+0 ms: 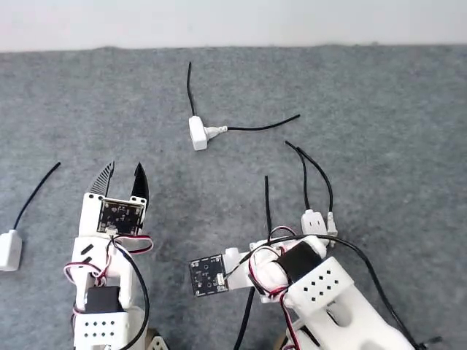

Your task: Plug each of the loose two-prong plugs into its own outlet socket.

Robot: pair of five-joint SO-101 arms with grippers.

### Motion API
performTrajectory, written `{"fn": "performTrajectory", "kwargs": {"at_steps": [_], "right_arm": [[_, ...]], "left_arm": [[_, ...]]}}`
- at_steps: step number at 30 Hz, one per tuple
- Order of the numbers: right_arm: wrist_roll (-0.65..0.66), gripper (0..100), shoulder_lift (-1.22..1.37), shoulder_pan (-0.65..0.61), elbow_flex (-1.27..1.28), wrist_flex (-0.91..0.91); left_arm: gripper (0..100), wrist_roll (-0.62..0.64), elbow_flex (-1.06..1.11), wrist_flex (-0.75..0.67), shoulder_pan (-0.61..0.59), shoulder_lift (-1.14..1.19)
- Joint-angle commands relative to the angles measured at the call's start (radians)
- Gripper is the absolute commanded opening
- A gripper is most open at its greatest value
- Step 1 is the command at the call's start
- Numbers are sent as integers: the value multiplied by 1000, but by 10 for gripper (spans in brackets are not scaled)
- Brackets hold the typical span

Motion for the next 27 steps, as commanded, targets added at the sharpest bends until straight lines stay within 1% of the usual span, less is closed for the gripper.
{"fn": "performTrajectory", "kwargs": {"at_steps": [1, 5, 15, 19, 23, 27], "right_arm": [[-8, 10, -7, 16, -49, 21], [-5, 10, -7, 56, -49, 16], [-3, 10, -5, 59, -48, 13], [35, 10, -7, 68, -26, 12], [51, 10, -7, 113, 9, -39], [51, 10, -7, 119, 21, -47]], "left_arm": [[160, 3, -4, -31, -2, 6], [160, 3, -4, -31, -2, 6], [160, 3, -4, -31, -2, 8], [160, 3, -4, -31, -2, 8], [160, 3, -4, -31, -2, 8], [160, 3, -4, -31, -2, 8]]}}
